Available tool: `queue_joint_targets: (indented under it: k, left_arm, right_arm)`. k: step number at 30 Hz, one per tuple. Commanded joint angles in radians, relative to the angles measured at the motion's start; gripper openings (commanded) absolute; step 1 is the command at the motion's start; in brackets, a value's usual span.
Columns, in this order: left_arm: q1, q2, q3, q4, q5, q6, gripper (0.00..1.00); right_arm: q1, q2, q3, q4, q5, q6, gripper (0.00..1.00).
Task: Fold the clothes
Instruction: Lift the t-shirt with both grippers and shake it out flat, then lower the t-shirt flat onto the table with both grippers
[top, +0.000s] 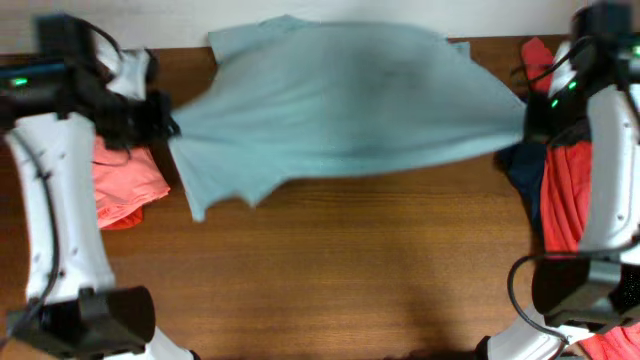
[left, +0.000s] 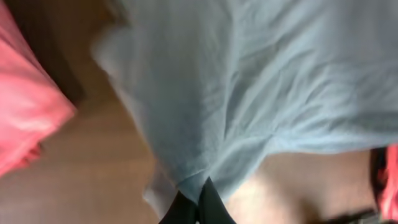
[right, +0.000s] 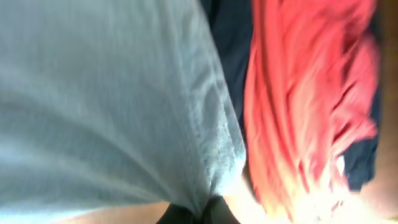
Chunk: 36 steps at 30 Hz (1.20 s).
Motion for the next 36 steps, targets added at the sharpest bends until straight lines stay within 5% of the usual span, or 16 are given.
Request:
queue_joint_targets:
  k: [1, 10, 18, 36]
  left_arm:
    - [-0.006, 0.016, -0.195, 0.008, -0.034, 0.058, 0.0]
    - [-0.005, 0.016, -0.555, 0.029, -0.079, 0.057, 0.0]
    - [-0.005, 0.0, -0.61, 0.017, -0.202, -0.048, 0.0]
    - [-0.005, -0.3, -0.809, 0.116, -0.163, -0.072, 0.0]
  right_arm:
    - [-0.002, 0.006, -0.164, 0.0, -0.007, 0.007, 0.04]
    - [-0.002, 0.005, -0.505, 0.031, -0.018, 0.008, 0.04]
    - [-0.002, -0.039, -0.729, 0.13, -0.026, 0.04, 0.04]
    - [-0.002, -0.247, -0.78, 0.174, -0.045, 0.061, 0.04]
